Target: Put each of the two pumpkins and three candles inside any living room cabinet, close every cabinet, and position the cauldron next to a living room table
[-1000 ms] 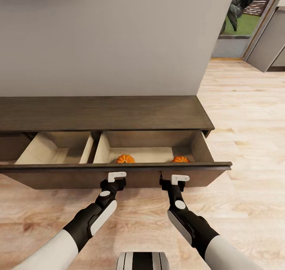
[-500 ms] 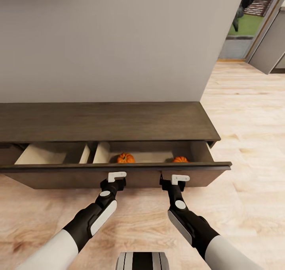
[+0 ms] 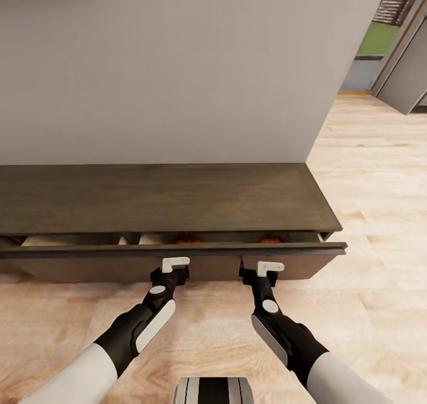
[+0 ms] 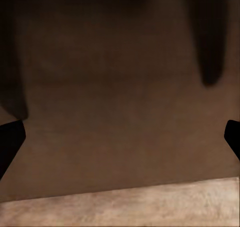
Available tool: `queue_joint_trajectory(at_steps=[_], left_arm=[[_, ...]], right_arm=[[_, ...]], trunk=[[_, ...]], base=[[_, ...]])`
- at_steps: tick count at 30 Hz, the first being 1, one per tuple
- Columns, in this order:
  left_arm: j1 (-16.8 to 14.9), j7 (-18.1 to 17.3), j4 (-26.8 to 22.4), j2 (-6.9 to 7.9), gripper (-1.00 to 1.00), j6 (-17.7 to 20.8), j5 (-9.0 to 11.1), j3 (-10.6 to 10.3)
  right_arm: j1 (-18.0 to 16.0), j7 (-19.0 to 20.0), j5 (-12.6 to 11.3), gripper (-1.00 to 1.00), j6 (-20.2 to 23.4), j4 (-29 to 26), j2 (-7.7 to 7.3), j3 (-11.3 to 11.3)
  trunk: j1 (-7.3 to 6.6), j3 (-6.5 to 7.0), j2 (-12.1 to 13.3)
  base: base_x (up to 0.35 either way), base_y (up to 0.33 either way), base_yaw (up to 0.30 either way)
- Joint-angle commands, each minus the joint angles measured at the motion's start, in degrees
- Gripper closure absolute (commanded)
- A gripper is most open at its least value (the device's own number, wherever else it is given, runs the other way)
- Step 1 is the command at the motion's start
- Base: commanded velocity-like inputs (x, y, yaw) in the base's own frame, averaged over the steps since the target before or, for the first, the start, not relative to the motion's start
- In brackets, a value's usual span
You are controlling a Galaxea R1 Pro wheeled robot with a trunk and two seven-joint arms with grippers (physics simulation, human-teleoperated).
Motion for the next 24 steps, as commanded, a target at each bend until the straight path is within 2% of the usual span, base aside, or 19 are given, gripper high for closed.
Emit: queue_joint_trajectory(at_steps=[1,24], left_arm=[[-0.1,0.5,-0.1,0.07,-1.00,0.2,0.3,-0.3],[-0.1,0.6,-0.1,0.00,-1.00,0.1,0.2,-0.3]], right_arm=[[-0.1,-0.4,-0.5,-1.00,-0.4,0.0,-0.07,0.3],[-0.1,-0.4,-0.5,-1.00,-0.4,0.0,-0.07,0.3]], trunk=[[0.02,-0.04,0.0],[0.02,-0.04,0.0]], base=[[0.259,0.000,0.000],[0.070,0.004,0.000]])
